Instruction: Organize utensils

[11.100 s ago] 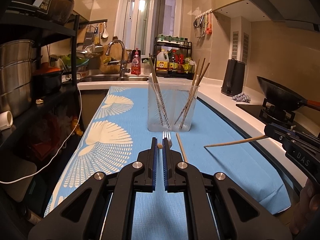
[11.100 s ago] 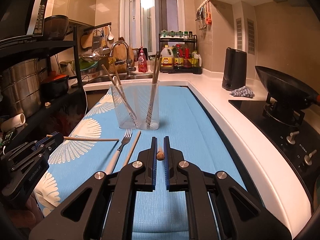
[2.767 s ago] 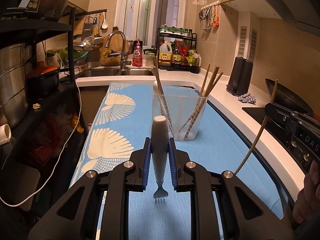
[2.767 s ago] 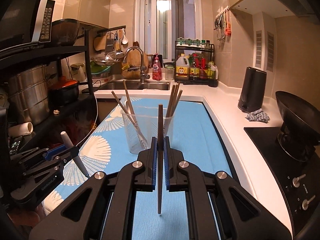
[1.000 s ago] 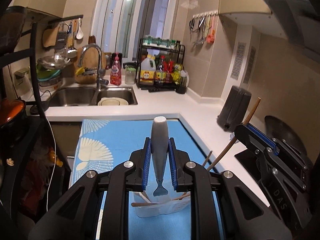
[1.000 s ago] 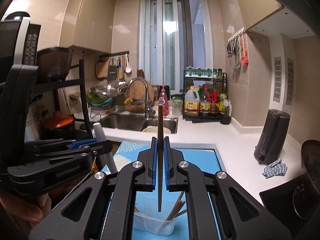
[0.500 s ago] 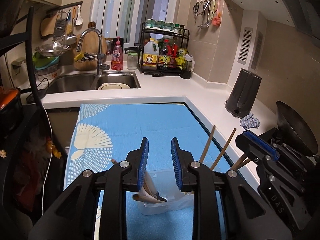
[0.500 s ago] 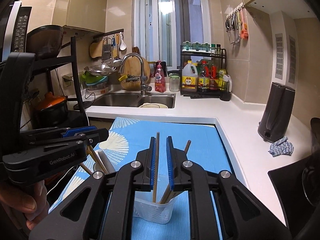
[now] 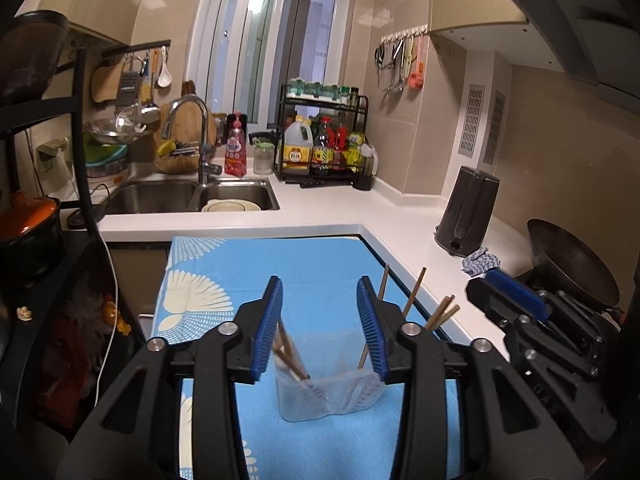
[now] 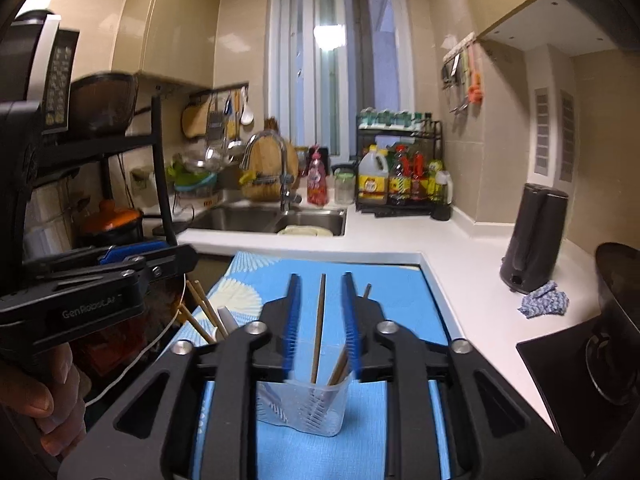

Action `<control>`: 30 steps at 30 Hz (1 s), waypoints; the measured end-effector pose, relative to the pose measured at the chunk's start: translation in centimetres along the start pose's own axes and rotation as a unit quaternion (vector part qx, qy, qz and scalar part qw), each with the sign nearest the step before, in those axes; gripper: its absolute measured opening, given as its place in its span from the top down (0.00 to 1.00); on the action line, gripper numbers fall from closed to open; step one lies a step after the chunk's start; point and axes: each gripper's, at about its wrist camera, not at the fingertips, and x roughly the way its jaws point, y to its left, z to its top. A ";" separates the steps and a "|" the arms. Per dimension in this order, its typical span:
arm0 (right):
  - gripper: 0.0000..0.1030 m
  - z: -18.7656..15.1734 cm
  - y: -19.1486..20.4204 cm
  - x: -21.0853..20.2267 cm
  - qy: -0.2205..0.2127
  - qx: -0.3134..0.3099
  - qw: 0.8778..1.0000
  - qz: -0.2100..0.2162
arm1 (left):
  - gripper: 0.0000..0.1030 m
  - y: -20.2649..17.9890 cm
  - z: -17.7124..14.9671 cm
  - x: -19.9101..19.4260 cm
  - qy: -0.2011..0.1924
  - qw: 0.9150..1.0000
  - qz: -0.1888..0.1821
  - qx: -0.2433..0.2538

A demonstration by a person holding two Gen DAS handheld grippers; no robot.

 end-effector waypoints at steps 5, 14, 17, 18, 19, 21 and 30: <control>0.47 -2.1 -0.1 -4.3 -0.025 0.020 0.999 -0.015 | 0.44 0.4 -3.5 -3.2 -0.020 1.000 0.009 0.006; 0.13 -7.6 -1.6 -6.7 -0.026 0.030 0.998 -0.046 | 0.19 0.2 -11.6 -4.0 -0.029 1.000 0.005 0.002; 0.11 -8.6 -1.9 -6.1 -0.019 0.017 0.998 -0.052 | 0.12 0.2 -12.5 -3.7 -0.032 0.999 0.024 0.002; 0.09 -8.9 -2.0 -6.1 -0.021 0.015 0.998 -0.053 | 0.09 0.2 -12.7 -3.6 -0.033 0.999 0.031 0.003; 0.08 -9.3 -2.2 -5.9 -0.022 0.013 0.998 -0.054 | 0.08 0.2 -12.9 -3.2 -0.031 0.999 0.037 0.002; 0.08 -10.1 -2.4 -5.5 -0.015 0.017 0.998 -0.055 | 0.08 0.2 -13.1 -2.6 -0.023 0.999 0.044 -0.001; 0.05 -12.7 -3.9 -3.5 0.014 0.024 0.997 -0.066 | 0.07 -0.5 -14.5 -1.4 -0.011 0.998 0.054 0.002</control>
